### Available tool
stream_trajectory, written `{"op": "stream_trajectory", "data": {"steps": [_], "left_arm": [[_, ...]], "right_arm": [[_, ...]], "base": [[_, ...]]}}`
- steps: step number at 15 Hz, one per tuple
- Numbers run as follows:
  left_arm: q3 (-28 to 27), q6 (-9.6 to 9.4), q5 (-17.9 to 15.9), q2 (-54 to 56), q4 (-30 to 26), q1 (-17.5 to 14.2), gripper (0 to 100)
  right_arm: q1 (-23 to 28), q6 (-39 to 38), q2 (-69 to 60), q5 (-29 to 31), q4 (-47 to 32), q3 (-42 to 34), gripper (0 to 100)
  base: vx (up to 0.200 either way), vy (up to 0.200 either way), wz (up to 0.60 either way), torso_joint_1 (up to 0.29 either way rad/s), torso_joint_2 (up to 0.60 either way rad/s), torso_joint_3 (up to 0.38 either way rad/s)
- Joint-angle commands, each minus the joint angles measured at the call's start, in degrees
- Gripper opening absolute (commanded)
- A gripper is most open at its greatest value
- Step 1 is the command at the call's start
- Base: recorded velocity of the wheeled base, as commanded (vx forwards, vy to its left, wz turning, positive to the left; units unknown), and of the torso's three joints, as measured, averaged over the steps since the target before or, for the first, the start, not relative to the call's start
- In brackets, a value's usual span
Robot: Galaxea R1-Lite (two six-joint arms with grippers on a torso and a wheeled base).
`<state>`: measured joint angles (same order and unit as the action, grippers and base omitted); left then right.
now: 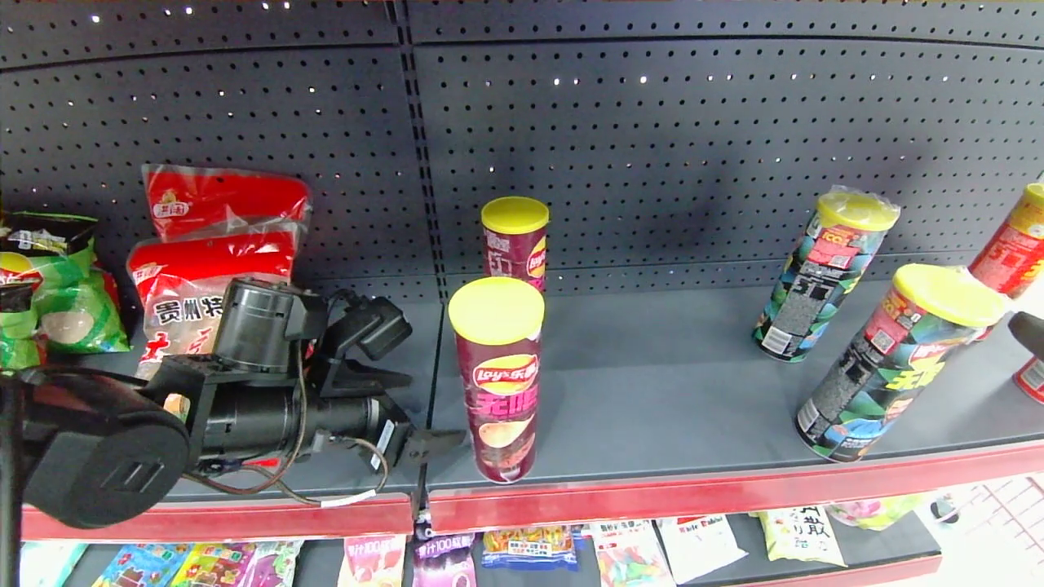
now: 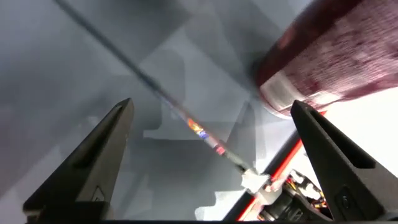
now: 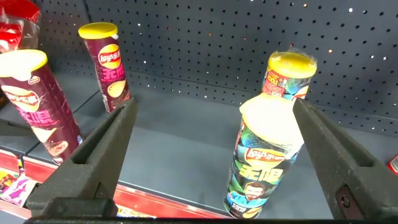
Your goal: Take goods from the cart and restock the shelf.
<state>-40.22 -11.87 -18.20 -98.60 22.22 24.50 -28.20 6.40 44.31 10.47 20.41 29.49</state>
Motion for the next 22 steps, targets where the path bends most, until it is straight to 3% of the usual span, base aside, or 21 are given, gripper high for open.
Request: {"op": "stream_trajectory", "data": {"steps": [1,22], "left_arm": [[-0.3,0.01,-0.08,-0.54,0.01,0.46,100],[-4.08,0.18,-0.08,-3.62,0.1,1.34,100]], "right_arm": [[-0.02,0.02,0.34,-0.01,-0.02,-0.05,100],[-0.02,-0.07,0.16,-0.01,-0.02,-0.22,100]], "base": [[0.0,0.0,0.0,0.0,0.0,0.0],[0.0,0.0,0.0,0.0,0.0,0.0]]}}
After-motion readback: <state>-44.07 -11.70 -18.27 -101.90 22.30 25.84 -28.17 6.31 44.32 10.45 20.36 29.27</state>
